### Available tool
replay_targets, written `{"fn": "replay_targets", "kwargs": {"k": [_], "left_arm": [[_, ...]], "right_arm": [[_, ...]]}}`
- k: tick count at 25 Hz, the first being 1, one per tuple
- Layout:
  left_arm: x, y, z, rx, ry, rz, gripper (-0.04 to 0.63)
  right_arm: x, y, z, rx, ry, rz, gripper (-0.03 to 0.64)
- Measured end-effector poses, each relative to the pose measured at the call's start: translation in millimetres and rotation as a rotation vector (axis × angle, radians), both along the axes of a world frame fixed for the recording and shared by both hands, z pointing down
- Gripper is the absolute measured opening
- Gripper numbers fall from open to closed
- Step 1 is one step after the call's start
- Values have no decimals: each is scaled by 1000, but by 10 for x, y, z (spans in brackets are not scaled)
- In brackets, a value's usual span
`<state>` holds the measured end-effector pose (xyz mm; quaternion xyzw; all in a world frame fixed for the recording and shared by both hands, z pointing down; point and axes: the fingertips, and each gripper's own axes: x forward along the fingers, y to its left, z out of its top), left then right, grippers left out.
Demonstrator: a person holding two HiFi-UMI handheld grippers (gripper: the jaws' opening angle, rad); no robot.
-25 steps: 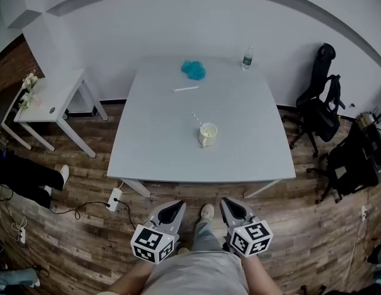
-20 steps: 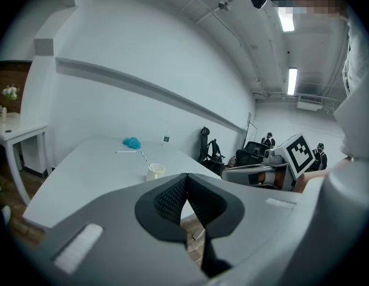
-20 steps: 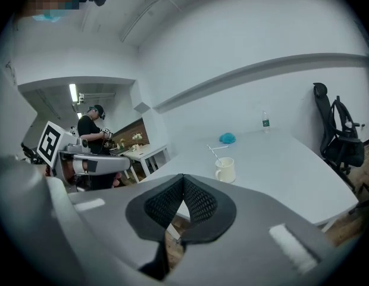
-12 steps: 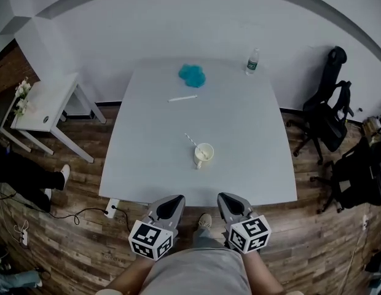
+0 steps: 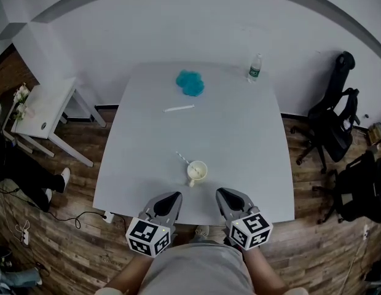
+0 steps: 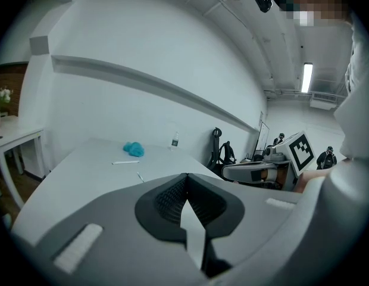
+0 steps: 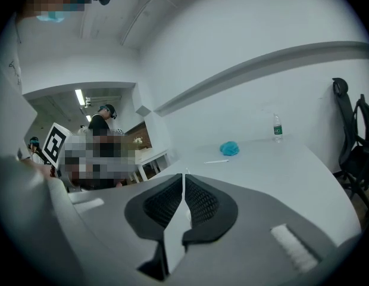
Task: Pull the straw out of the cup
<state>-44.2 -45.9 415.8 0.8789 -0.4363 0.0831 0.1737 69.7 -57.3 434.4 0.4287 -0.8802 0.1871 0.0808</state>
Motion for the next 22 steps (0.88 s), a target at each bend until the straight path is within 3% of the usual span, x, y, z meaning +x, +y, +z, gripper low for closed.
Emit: {"fn": "replay_targets", "kwargs": {"k": [11,22], "left_arm": [[-47,-248,71,-42,-10,-29,20],[-128,-593,160,-58,-1,47,20]], "right_arm": [[-74,-219,54,-37,-16,-66,6],[-89,-426,147,-73,-7,26,6]]}}
